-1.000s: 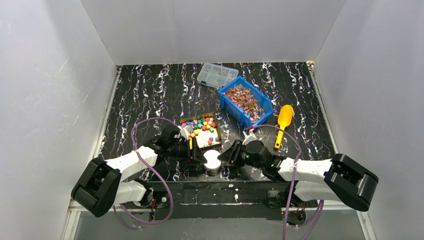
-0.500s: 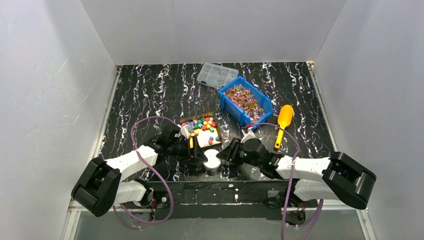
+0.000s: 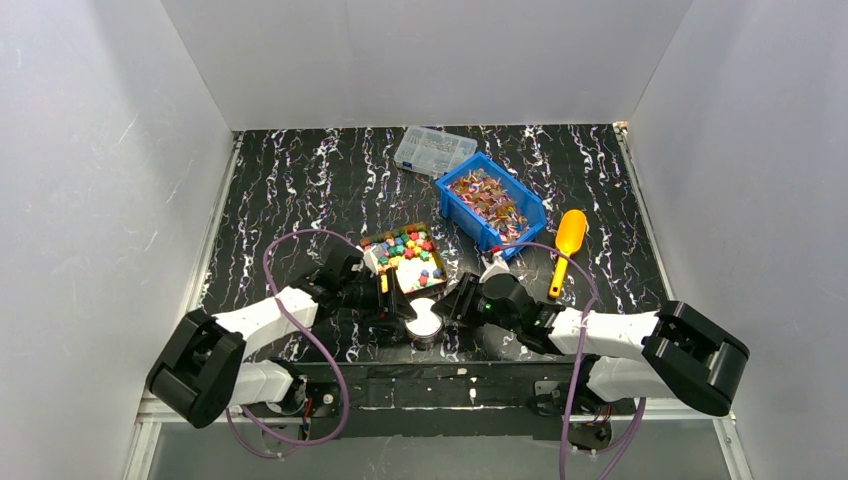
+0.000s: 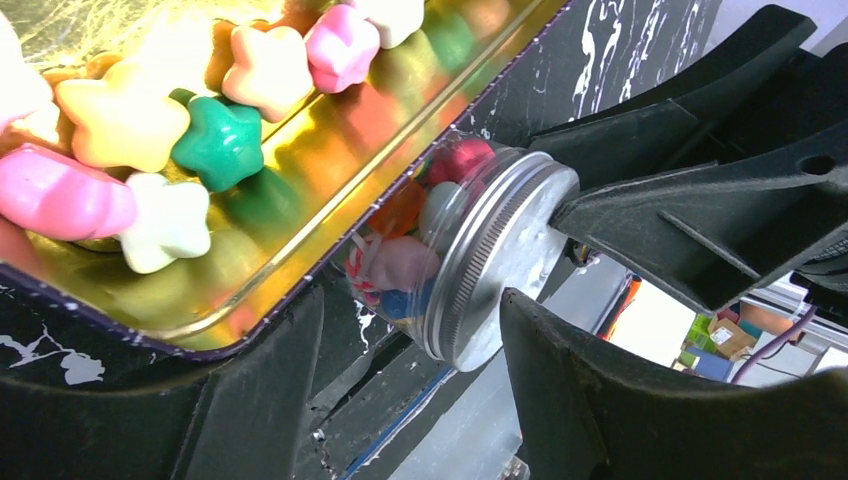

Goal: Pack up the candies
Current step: Close the bottle lid on the packing bottle.

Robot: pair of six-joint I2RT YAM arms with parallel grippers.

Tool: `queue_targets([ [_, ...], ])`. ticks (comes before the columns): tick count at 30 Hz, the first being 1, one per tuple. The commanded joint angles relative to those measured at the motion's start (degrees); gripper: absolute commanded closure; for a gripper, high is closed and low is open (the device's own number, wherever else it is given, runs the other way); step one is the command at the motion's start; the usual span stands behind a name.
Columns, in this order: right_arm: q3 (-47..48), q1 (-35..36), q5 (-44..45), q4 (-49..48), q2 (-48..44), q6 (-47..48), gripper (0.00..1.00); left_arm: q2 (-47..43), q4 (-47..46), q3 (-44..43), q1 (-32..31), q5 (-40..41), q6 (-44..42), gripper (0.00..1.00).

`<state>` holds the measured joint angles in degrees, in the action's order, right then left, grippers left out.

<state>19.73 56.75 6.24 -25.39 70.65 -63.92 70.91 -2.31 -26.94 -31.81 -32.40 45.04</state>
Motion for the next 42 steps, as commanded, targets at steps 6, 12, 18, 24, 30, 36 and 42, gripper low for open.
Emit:
queue_targets([
  [6, 1.06, 0.29, 2.83, 4.20, 1.45, 1.01, 0.49, 2.09, 0.24, -1.50, -0.27, 2.40, -1.18, 0.36],
  [12, 0.45, 0.29, 3.69, 8.07, 2.23, 0.11, 0.50, 3.15, -0.08, -0.30, -0.27, 2.80, -1.24, 0.42],
  [18, 1.12, 0.29, 4.44, 12.52, 3.24, 0.75, 0.50, 3.47, 0.59, 0.57, -0.27, 4.24, -1.30, 0.46],
  [24, 2.13, 0.29, 5.91, 16.94, 2.97, 2.06, 0.50, 4.11, 1.95, 0.78, -0.27, 5.95, -1.99, 0.52],
  [30, 4.04, 0.38, 5.89, 18.84, 1.37, 3.54, 0.49, 3.69, 0.27, 1.97, -0.27, 3.96, -1.01, 0.56],
  [36, 7.47, 0.55, 6.94, 22.76, -2.01, 6.40, 0.47, -2.92, 0.65, 1.54, -0.27, 2.66, -1.96, 0.50],
  [42, 12.21, 0.64, 7.33, 28.28, -4.97, 11.03, 0.45, -9.64, 0.96, 2.42, -0.34, 1.03, -3.14, 0.41],
])
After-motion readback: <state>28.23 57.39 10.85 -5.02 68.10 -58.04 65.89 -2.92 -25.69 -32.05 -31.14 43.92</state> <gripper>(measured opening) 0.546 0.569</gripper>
